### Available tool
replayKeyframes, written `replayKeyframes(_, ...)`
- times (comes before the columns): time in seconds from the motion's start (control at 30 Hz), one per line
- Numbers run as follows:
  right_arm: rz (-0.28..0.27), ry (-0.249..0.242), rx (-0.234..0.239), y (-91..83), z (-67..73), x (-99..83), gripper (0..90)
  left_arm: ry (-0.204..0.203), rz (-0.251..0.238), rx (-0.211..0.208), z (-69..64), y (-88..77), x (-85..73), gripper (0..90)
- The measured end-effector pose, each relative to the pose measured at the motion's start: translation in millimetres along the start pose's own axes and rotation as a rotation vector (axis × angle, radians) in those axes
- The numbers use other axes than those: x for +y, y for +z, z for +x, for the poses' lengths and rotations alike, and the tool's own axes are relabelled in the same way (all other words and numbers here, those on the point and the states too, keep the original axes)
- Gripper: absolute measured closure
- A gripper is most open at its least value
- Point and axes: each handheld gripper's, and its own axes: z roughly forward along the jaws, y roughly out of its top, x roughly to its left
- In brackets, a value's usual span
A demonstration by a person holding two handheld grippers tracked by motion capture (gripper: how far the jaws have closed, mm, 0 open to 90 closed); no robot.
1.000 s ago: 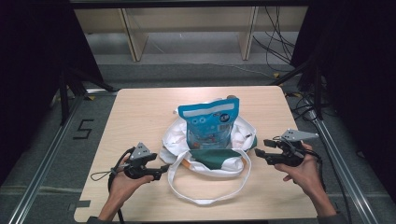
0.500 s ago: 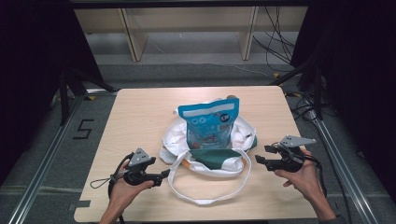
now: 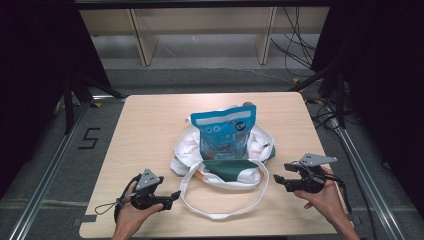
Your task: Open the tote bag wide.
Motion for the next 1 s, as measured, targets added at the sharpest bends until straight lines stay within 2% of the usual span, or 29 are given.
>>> replayKeyframes(0.03, 0.0, 0.0, 0.0, 0.0, 0.0, 0.0, 37.8, 0.0, 0.0, 0.0, 0.0, 0.0, 0.0, 18.4)
replayKeyframes(0.07, -0.013, -0.023, 0.003, 0.9, -1.0, -1.9, 37.8, 0.012, 0.009, 0.005, -1.1, -0.6, -1.1, 18.4)
replayKeyframes(0.1, -0.009, 0.002, 0.01, 1.3, 1.4, -4.4, 37.7, 0.017, 0.012, 0.005, -2.1, -0.7, -1.8, 18.4)
replayKeyframes(0.17, 0.001, 0.001, -0.001, 0.9, 3.0, -8.6, 37.7, 0.025, 0.023, 0.008, -3.9, -1.5, -3.0, 18.4)
replayKeyframes(0.2, 0.002, 0.003, -0.005, 2.3, 4.0, -11.1, 37.7, 0.008, 0.01, -0.002, -5.6, -0.3, -4.2, 18.4)
replayKeyframes(0.23, 0.004, -0.003, 0.0, 2.9, 5.0, -12.9, 37.6, 0.015, 0.019, -0.001, -5.8, -0.8, -5.1, 18.5)
replayKeyframes(0.27, 0.034, 0.001, 0.001, 2.6, 8.9, -15.0, 37.4, 0.013, 0.024, -0.005, -7.1, -0.8, -6.4, 18.8)
replayKeyframes(0.3, 0.034, 0.001, 0.001, 2.6, 8.9, -15.0, 37.4, 0.013, 0.024, -0.005, -7.1, -0.8, -6.4, 18.9)
replayKeyframes(0.33, 0.025, -0.017, -0.011, 2.6, 10.9, -17.2, 37.5, 0.04, 0.036, -0.009, -6.2, -2.0, -6.6, 19.0)
replayKeyframes(0.37, 0.025, -0.017, -0.011, 2.6, 10.9, -17.2, 37.5, 0.009, 0.03, -0.011, -8.6, -1.3, -7.8, 19.0)
replayKeyframes(0.4, 0.026, -0.011, 0.007, 1.8, 14.0, -19.0, 37.5, 0.012, 0.026, -0.01, -9.4, -1.9, -8.7, 19.0)
replayKeyframes(0.47, 0.025, -0.022, 0.005, -0.2, 16.6, -21.4, 37.4, 0.018, 0.042, -0.011, -10.3, -3.8, -9.7, 18.9)
replayKeyframes(0.57, 0.031, -0.024, 0.001, -2.7, 20.7, -24.3, 37.5, 0.007, 0.029, -0.018, -12.8, -3.3, -11.5, 18.8)
replayKeyframes(0.6, 0.02, -0.046, -0.013, -4.8, 23.0, -27.5, 37.4, 0.011, 0.032, -0.021, -14.8, -5.0, -11.4, 18.8)
replayKeyframes(0.7, 0.024, -0.047, -0.017, -8.0, 25.7, -30.8, 37.2, -0.001, 0.018, -0.031, -17.2, -5.0, -12.2, 18.6)
replayKeyframes(0.73, 0.025, -0.078, -0.027, -10.5, 25.5, -34.0, 37.0, -0.019, -0.003, -0.035, -20.6, -3.8, -13.8, 18.6)
replayKeyframes(0.8, 0.027, -0.08, -0.021, -11.4, 26.0, -36.1, 37.0, -0.004, 0.015, -0.037, -20.5, -5.0, -14.3, 18.6)
replayKeyframes(0.83, 0.028, -0.04, -0.012, -12.2, 28.9, -39.2, 37.1, 0.01, 0.03, -0.042, -20.4, -5.7, -14.5, 18.5)
replayKeyframes(0.87, 0.033, -0.064, -0.012, -12.4, 25.7, -44.4, 37.1, 0.01, 0.029, -0.038, -23.3, -5.5, -15.8, 18.5)
replayKeyframes(0.9, 0.033, -0.064, -0.012, -12.4, 25.7, -44.4, 37.1, 0.01, 0.029, -0.038, -23.3, -5.5, -15.8, 18.5)
replayKeyframes(0.93, 0.045, -0.054, -0.01, -12.4, 25.6, -47.3, 37.0, 0.004, 0.022, -0.042, -25.2, -4.7, -16.0, 18.5)
replayKeyframes(0.97, 0.058, -0.039, -0.01, -13.9, 26.0, -51.7, 36.8, 0.021, 0.036, -0.043, -26.1, -4.5, -17.1, 18.5)
replayKeyframes(1.0, 0.062, -0.01, -0.003, -15.1, 27.8, -53.8, 36.8, 0.021, 0.036, -0.043, -26.1, -4.5, -17.1, 18.5)
